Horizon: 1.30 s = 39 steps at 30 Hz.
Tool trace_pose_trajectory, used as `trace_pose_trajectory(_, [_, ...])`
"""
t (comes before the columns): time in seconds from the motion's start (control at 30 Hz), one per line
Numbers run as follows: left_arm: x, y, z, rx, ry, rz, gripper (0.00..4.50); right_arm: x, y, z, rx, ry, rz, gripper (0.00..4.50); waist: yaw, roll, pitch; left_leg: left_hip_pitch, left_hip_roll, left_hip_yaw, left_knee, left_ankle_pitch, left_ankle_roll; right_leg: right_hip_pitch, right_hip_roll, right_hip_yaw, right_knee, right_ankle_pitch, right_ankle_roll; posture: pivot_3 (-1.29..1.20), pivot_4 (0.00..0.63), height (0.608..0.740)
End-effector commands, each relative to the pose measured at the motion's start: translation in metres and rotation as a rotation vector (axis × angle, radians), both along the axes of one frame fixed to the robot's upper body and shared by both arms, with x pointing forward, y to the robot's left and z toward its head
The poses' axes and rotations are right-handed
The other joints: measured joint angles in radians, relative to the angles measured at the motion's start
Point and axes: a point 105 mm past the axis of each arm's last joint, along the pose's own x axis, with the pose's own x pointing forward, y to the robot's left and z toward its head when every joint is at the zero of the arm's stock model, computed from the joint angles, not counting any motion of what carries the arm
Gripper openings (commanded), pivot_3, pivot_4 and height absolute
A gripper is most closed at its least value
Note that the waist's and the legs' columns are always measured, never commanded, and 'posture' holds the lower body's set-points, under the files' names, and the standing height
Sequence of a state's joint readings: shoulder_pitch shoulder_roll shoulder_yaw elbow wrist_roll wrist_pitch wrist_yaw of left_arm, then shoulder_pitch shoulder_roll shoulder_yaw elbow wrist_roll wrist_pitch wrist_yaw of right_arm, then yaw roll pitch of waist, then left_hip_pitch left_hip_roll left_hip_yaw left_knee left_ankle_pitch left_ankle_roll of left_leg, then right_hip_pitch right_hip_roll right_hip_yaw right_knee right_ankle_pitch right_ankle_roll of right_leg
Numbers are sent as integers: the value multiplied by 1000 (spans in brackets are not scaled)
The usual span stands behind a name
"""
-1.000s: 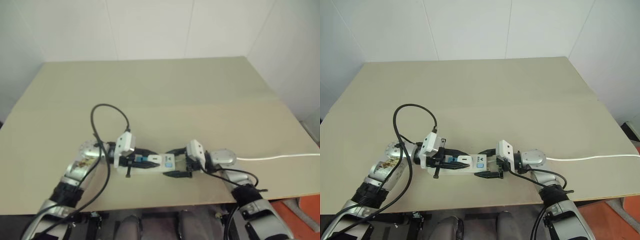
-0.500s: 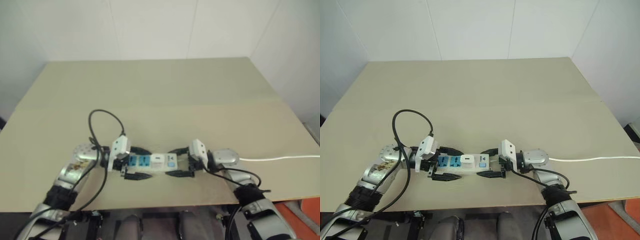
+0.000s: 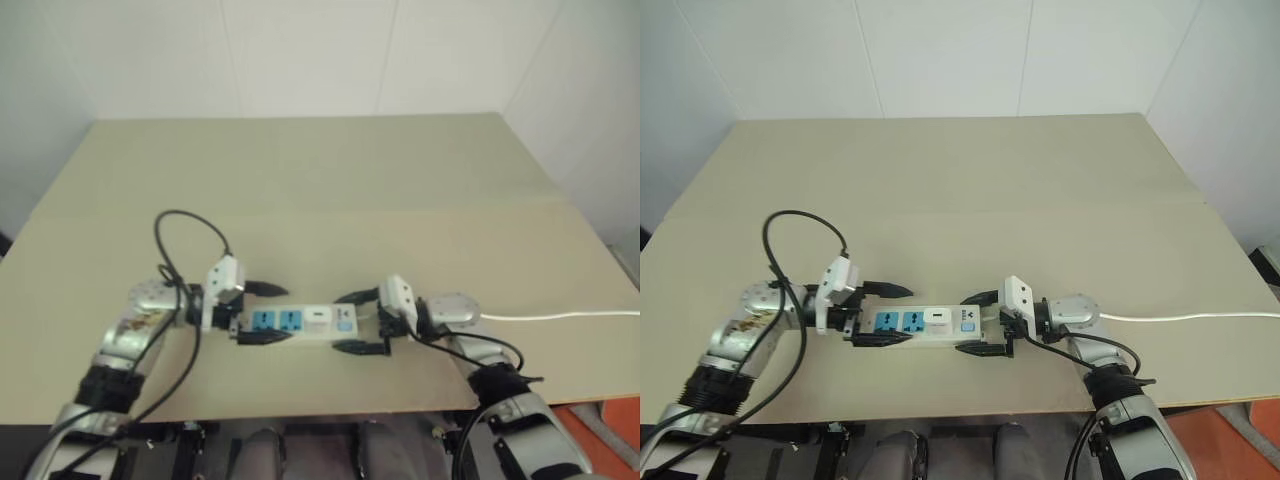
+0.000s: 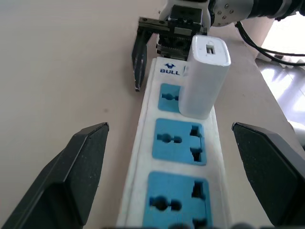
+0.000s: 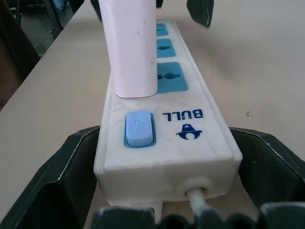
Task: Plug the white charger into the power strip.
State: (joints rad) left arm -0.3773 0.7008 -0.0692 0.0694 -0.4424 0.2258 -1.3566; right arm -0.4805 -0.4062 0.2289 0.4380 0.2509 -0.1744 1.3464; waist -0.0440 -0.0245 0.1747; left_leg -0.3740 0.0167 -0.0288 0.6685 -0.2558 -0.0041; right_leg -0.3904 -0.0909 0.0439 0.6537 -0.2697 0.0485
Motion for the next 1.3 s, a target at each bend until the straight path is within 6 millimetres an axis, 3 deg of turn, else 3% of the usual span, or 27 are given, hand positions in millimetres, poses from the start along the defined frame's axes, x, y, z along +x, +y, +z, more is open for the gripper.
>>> trace_pose_trajectory(0.03, [-6,8,29,-34,-87,-20,4500,7,-12,20,25,-53,-17,4477,1,0,0,-1,0,0,0,0,0,0,0,0,-1,0,0,0,150,740])
trace_pose_trajectory(0.4, [-9,45,50,42,-140,30,4500,5,-87,67,-54,-188,-178,4477,9,0,1,-16,0,0,-1,0,1,-13,-1,-2,-5,0,0,0,150,740])
trace_pose_trajectory(0.57, [-17,67,51,120,-156,85,4500,-9,-122,82,-81,-203,-284,4477,6,0,1,-16,0,1,-1,-1,2,-13,-1,-2,-6,0,0,0,150,740])
trace_pose_trajectory(0.7, [-29,85,53,157,-128,121,4500,-24,-140,89,-97,-202,-341,4477,6,0,1,-16,0,2,-2,-1,2,-14,-1,-2,-6,0,0,0,150,740])
trace_pose_trajectory(0.87, [-32,88,56,145,-141,160,4500,-30,-149,94,-103,-203,-384,4477,8,0,1,-15,0,2,-2,-1,2,-12,-1,-2,-6,0,0,0,150,740])
trace_pose_trajectory(1.3, [-35,77,57,101,-153,178,4500,-30,-149,96,-132,-182,-393,4477,8,0,1,-15,0,2,-2,-1,2,-12,-1,-1,-5,0,0,0,150,740])
